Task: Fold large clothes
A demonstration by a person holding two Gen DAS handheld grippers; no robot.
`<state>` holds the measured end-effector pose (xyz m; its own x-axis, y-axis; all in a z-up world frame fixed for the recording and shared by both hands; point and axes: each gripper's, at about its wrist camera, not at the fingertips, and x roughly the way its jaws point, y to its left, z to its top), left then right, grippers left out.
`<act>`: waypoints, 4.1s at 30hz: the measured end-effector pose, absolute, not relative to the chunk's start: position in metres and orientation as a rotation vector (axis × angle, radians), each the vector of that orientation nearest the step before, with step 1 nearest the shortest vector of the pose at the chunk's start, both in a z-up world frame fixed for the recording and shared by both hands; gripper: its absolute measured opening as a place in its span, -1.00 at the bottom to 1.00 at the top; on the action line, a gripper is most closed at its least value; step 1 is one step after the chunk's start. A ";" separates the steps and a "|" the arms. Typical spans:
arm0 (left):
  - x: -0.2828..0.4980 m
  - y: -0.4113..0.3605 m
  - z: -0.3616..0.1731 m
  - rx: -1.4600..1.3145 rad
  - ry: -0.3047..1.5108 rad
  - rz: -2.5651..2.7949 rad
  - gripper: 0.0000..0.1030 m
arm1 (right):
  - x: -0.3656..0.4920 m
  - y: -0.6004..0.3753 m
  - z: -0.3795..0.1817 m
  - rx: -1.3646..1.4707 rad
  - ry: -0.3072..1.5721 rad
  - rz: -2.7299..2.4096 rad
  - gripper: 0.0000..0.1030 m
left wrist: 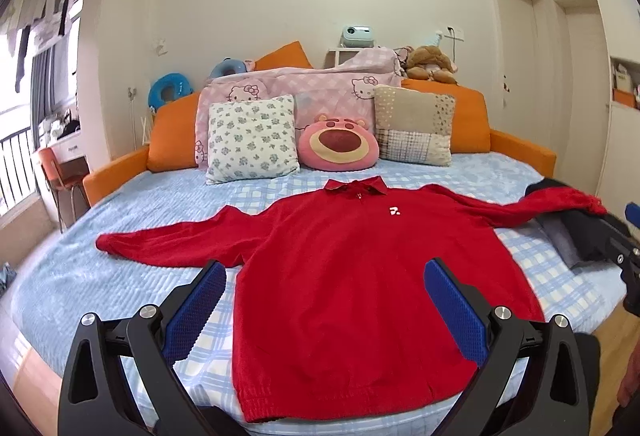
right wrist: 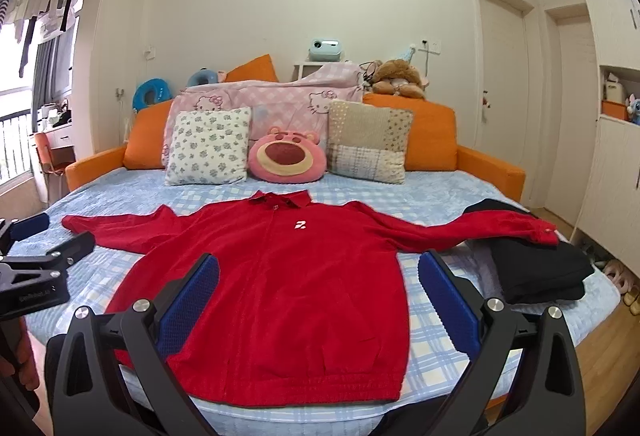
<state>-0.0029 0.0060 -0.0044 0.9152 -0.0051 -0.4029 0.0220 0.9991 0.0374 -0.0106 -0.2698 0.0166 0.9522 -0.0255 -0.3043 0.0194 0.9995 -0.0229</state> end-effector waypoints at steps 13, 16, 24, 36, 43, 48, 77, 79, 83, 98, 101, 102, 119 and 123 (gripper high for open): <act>-0.006 0.009 0.000 0.022 0.404 -0.009 0.95 | -0.010 -0.269 0.018 -0.020 0.308 0.006 0.91; -0.006 0.009 0.001 0.017 0.406 -0.015 0.95 | -0.010 -0.270 0.018 -0.013 0.307 0.006 0.91; -0.007 0.009 0.000 0.019 0.407 -0.017 0.95 | -0.009 -0.270 0.016 -0.010 0.320 0.005 0.91; -0.010 0.007 0.001 0.046 0.399 -0.012 0.95 | -0.006 -0.267 0.012 -0.018 0.338 0.010 0.91; -0.010 0.007 0.002 0.049 0.392 -0.008 0.95 | -0.006 -0.268 0.012 -0.017 0.338 0.009 0.91; -0.010 0.007 0.002 0.048 0.392 -0.008 0.95 | -0.005 -0.268 0.013 -0.017 0.338 0.009 0.91; 0.035 -0.021 0.005 0.089 0.411 -0.118 0.95 | 0.027 -0.287 0.010 0.017 0.376 -0.024 0.91; 0.043 -0.027 0.005 0.094 0.415 -0.130 0.95 | 0.031 -0.293 0.010 0.027 0.375 -0.025 0.91; 0.066 -0.044 0.004 0.076 0.424 -0.189 0.95 | 0.042 -0.307 0.009 0.022 0.360 -0.051 0.91; 0.236 -0.177 -0.031 -0.135 0.578 -0.499 0.95 | 0.142 -0.512 0.005 0.247 0.427 -0.127 0.91; 0.285 -0.197 -0.052 -0.244 0.683 -0.551 0.95 | 0.157 -0.577 0.003 0.357 0.479 -0.180 0.91; 0.298 -0.201 -0.060 -0.294 0.704 -0.562 0.95 | 0.161 -0.604 0.002 0.411 0.503 -0.194 0.91; 0.421 -0.326 -0.149 -0.133 0.838 -0.384 0.95 | 0.237 -0.816 -0.075 0.874 0.830 -0.097 0.54; 0.423 -0.333 -0.160 -0.192 0.841 -0.423 0.78 | 0.259 -0.820 -0.086 0.863 0.861 -0.095 0.41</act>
